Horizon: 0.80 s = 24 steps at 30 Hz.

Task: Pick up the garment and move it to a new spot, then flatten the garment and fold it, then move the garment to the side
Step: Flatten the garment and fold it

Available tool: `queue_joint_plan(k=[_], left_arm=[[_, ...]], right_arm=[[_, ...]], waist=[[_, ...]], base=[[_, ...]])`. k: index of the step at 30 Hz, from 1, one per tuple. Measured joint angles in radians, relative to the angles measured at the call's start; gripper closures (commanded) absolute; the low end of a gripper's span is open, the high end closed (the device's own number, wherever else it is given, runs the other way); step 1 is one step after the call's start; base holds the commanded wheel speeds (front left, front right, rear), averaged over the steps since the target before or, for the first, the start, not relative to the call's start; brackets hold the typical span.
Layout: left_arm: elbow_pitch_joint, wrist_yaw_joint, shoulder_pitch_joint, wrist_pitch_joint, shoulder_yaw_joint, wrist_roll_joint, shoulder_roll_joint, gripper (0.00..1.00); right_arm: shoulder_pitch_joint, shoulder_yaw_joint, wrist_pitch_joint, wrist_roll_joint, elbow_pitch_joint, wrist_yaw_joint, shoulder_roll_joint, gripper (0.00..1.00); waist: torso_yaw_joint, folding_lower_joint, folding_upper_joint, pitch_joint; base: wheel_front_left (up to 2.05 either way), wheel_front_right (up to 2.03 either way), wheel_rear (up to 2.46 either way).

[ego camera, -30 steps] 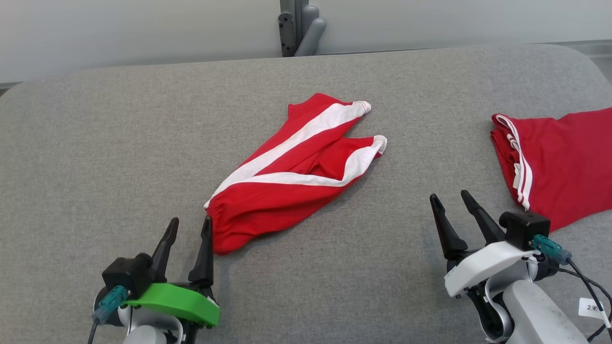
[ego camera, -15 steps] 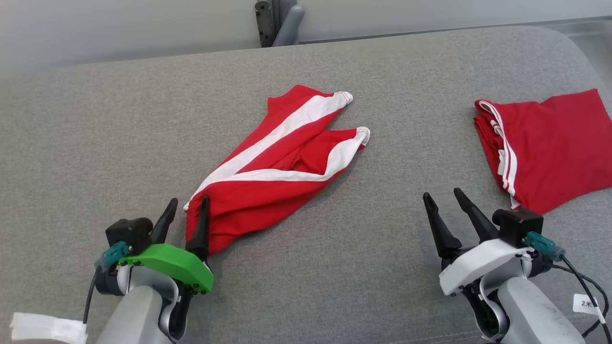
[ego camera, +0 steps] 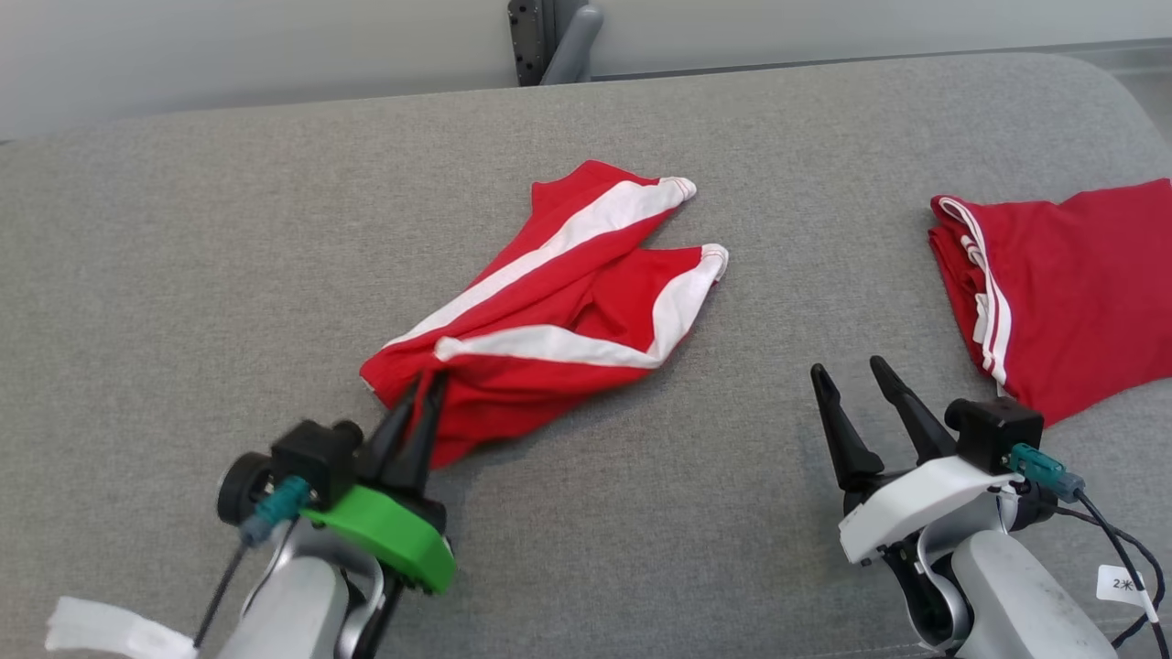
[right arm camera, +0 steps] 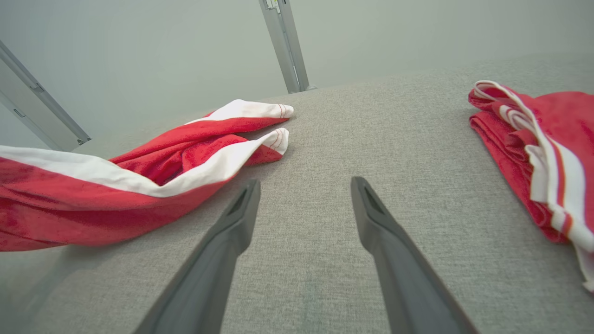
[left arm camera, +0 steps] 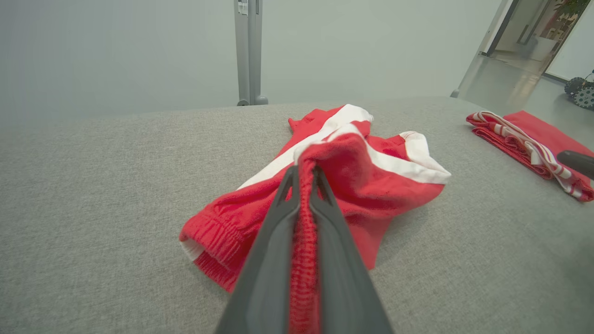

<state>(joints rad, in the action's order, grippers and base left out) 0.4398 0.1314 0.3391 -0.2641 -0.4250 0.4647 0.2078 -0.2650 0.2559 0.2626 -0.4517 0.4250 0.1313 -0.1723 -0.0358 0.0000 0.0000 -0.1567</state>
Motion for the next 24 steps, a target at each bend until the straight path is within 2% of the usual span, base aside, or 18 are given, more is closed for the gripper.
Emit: queue_joint_plan(k=[4,7,8,15,19,24], left_arm=[[-0.086,0.000,-0.094,0.000,-0.070,-0.102,0.031,1.00],[-0.070,0.000,-0.148,0.000,-0.120,-0.119,0.054,0.34],[-0.054,0.000,-0.158,0.000,-0.129,-0.126,0.058,0.00],[0.049,0.000,-0.214,0.000,-0.132,-0.123,0.053,0.00],[0.039,0.000,-0.254,0.000,-0.021,-0.113,0.017,0.00],[-0.034,0.000,-0.303,0.000,0.142,-0.127,-0.060,0.00]], right_arm=[[0.011,0.004,0.000,0.000,0.005,0.000,0.001,0.00],[0.013,0.007,0.000,0.000,0.008,0.000,0.002,0.00],[0.013,0.008,0.000,-0.001,0.010,0.000,0.002,0.00],[0.028,0.007,0.000,-0.009,0.018,0.000,0.000,0.00],[0.042,-0.007,0.000,-0.012,0.019,0.000,-0.001,0.00],[0.054,-0.024,0.000,-0.010,0.011,0.000,0.001,0.00]], waist=[[0.019,0.0000,0.0000,0.015],[0.029,0.0000,0.0000,0.024],[0.031,0.0000,0.0000,0.027],[0.031,0.0000,0.0000,0.058],[0.028,0.0000,0.0000,0.083],[0.024,0.0000,0.0000,0.100]], base=[[0.00,0.00,0.00],[0.00,0.00,0.00],[0.00,0.00,0.00],[0.00,0.00,0.00],[0.00,0.00,0.00],[0.00,0.00,0.00]])
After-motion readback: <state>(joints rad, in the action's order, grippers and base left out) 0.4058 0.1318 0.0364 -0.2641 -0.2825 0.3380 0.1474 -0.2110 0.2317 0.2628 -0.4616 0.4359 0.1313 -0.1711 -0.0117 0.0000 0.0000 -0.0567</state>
